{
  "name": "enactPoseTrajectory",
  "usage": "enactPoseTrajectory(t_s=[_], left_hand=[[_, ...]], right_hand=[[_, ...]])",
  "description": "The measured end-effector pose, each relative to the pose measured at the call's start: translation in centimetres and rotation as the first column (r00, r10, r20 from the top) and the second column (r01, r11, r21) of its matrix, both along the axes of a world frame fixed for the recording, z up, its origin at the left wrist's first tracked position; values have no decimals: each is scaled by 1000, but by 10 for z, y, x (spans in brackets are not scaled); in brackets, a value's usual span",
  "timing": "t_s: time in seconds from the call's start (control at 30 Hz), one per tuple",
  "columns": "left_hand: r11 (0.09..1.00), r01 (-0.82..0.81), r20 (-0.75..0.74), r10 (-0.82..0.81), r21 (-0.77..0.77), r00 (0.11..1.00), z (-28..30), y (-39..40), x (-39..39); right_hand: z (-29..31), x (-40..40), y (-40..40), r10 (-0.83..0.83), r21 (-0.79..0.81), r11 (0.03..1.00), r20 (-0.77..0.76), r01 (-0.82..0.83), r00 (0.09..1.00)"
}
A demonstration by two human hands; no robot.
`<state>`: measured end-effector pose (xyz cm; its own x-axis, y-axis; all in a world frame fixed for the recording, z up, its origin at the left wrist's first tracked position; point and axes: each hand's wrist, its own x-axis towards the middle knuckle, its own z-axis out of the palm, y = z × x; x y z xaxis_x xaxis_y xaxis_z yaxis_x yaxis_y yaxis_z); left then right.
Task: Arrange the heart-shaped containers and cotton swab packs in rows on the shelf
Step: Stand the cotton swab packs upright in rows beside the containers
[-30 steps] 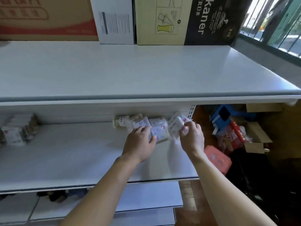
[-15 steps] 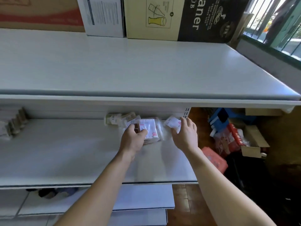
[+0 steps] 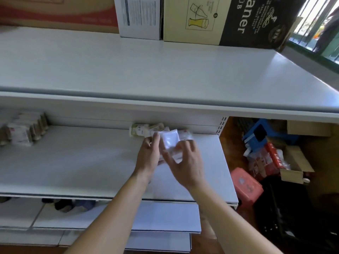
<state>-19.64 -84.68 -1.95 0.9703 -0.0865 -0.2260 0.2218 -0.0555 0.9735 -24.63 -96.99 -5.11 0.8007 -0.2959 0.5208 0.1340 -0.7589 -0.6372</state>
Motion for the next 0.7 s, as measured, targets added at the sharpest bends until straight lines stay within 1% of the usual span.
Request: enactPoseTrajectory(t_s=[0.03, 0.1, 0.13, 0.2, 0.23, 0.27, 0.33, 0.37, 0.43, 0.5, 0.53, 0.6, 0.63, 0.67, 0.7], left_hand=[[999, 17, -1, -17, -31, 1000, -1, 4, -2], [998, -45, 78, 43, 37, 996, -4, 18, -3], [991, -100, 119, 89, 90, 989, -4, 27, -4], [972, -183, 161, 159, 146, 974, -10, 48, -2], [969, -205, 153, 183, 139, 971, -12, 58, 1], [969, -212, 128, 196, 124, 972, -14, 68, 3], [973, -204, 77, 196, 112, 978, -14, 84, 3], [974, -200, 60, 195, 107, 979, -14, 92, 4], [979, -175, 34, 173, 100, 984, -12, 107, 5], [986, -142, 20, 141, 88, 990, -9, 121, 7], [988, -132, 19, 131, 86, 991, -7, 128, 9], [990, -122, 12, 121, 75, 993, -7, 141, 12], [991, -124, 5, 124, 52, 992, -6, 147, 14], [992, -124, -3, 124, 30, 992, -5, 153, 16], [993, -116, -7, 116, 13, 993, -6, 159, 19]], right_hand=[[-2, -1, 9, 49, -4, 999, 2, -49, 999], [-4, 0, 17, 133, -33, 991, 19, -133, 991], [-6, 3, 15, 133, -65, 989, 25, -131, 991], [-10, 15, 9, 31, -159, 987, 6, -29, 1000], [-11, 22, 6, -18, -226, 974, -20, 13, 1000], [-11, 30, 7, -19, -300, 954, -82, -6, 996], [-11, 38, 14, -5, -432, 893, -296, -129, 955], [-10, 41, 20, -29, -483, 860, -370, -165, 929], [-10, 46, 28, -84, -571, 807, -366, -152, 927], [-10, 47, 33, -117, -603, 792, -299, -93, 947], [-8, 45, 37, -105, -586, 808, -246, -61, 964], [-3, 40, 47, -40, -470, 881, -167, -43, 985], [1, 37, 54, -27, -363, 932, -134, -24, 991], [5, 34, 64, -30, -219, 976, -124, 2, 992], [11, 31, 75, -38, -57, 998, -128, 31, 991]])
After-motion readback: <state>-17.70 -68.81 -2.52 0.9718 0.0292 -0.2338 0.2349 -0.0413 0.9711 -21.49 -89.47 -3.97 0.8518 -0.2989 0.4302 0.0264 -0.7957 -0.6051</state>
